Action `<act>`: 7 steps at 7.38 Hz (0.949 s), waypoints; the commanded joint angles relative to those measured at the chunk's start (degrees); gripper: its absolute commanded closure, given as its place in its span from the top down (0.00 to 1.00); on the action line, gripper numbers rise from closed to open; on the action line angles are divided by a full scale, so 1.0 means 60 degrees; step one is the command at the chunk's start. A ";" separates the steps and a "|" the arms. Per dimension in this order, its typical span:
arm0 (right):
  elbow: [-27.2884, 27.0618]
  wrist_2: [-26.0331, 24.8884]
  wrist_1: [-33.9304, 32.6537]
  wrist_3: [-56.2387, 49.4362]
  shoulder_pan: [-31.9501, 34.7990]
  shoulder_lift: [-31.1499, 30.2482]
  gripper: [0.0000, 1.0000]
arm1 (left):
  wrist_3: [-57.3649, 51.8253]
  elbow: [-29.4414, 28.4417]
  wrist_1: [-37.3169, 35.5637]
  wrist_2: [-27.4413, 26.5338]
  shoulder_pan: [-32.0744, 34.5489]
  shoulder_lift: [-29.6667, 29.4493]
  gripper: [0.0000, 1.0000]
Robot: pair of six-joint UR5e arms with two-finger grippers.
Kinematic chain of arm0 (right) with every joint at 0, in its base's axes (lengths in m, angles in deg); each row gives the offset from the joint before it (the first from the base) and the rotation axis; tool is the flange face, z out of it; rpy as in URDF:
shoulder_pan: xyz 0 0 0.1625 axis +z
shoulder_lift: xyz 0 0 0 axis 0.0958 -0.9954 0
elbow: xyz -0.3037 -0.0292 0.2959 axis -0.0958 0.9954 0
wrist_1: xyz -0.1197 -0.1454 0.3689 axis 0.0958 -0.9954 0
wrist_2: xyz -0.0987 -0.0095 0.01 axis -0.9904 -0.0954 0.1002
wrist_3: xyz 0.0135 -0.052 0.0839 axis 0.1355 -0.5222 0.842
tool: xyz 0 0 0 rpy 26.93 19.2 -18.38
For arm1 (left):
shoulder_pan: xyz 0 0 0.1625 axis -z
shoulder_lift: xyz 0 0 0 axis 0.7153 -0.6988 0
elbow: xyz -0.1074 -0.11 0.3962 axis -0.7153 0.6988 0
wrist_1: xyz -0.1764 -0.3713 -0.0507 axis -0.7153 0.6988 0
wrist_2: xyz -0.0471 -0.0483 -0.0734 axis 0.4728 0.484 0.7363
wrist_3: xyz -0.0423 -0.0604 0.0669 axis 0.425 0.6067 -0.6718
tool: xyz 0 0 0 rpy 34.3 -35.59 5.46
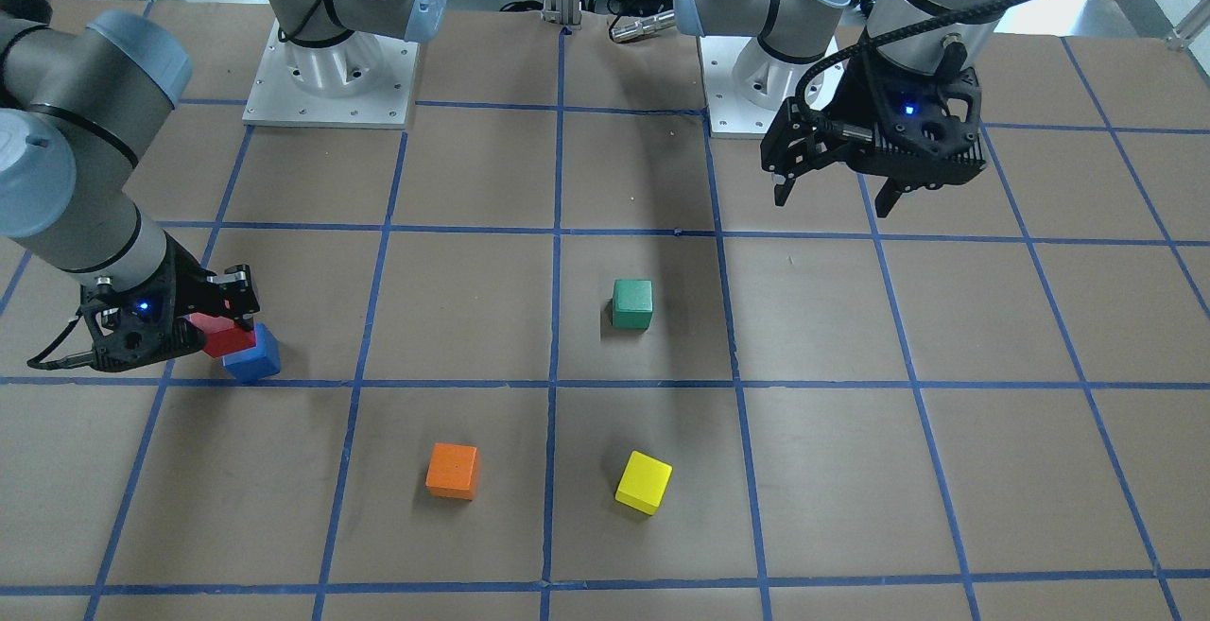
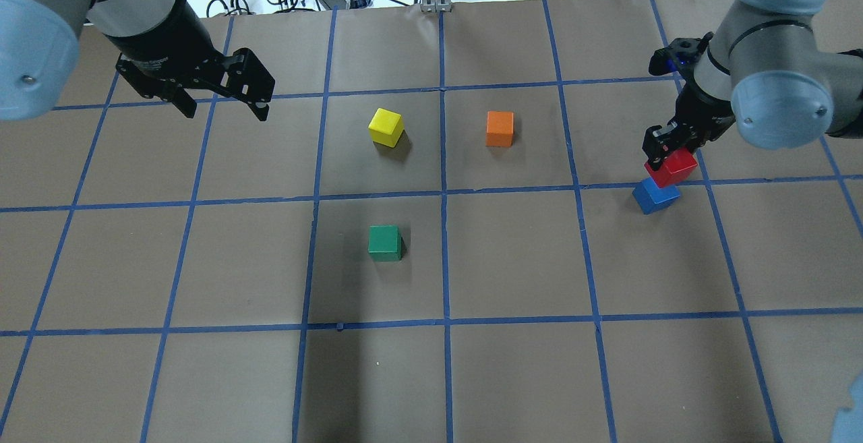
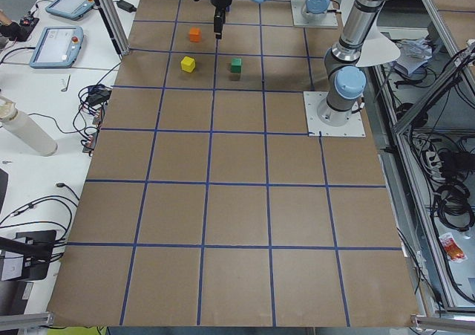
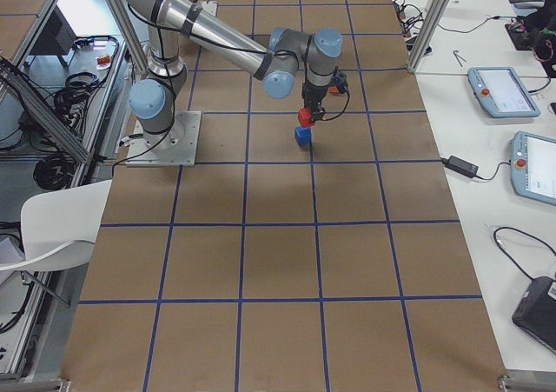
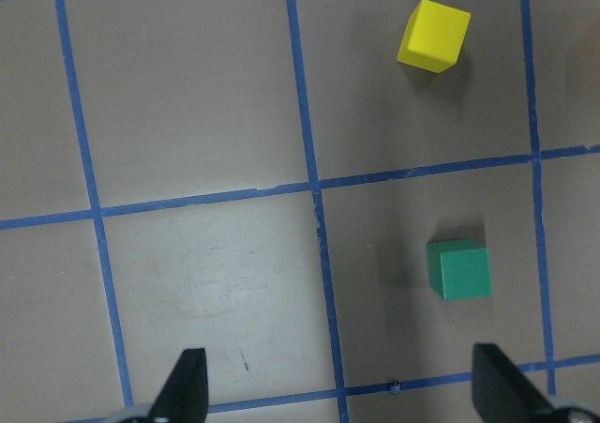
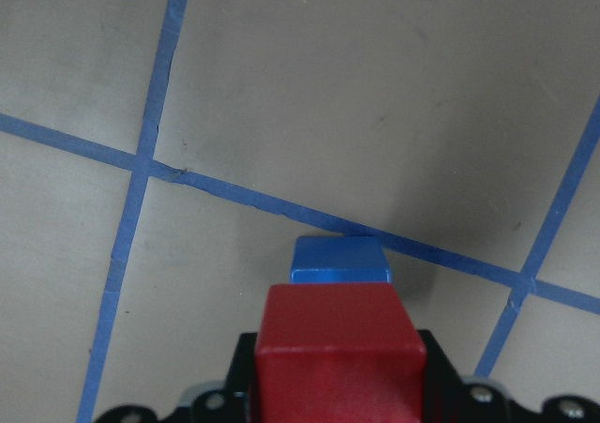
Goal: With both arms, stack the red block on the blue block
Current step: 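Carry the red cube with the right gripper above the blue cube, then lower the red cube onto the blue cube with the right gripper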
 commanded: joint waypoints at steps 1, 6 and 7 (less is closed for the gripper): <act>-0.0315 -0.0138 -0.0684 -0.0054 -0.0006 0.0082 0.00 | 0.0000 0.0015 0.0027 -0.0001 0.0065 0.0004 1.00; -0.0360 -0.0139 -0.0820 0.0004 -0.0035 0.0273 0.00 | 0.0000 0.0045 -0.0002 -0.0016 0.0080 -0.0025 1.00; -0.0360 -0.0139 -0.0834 -0.0011 -0.0036 0.0273 0.00 | 0.0000 0.0131 -0.0002 -0.0016 0.0080 0.0018 1.00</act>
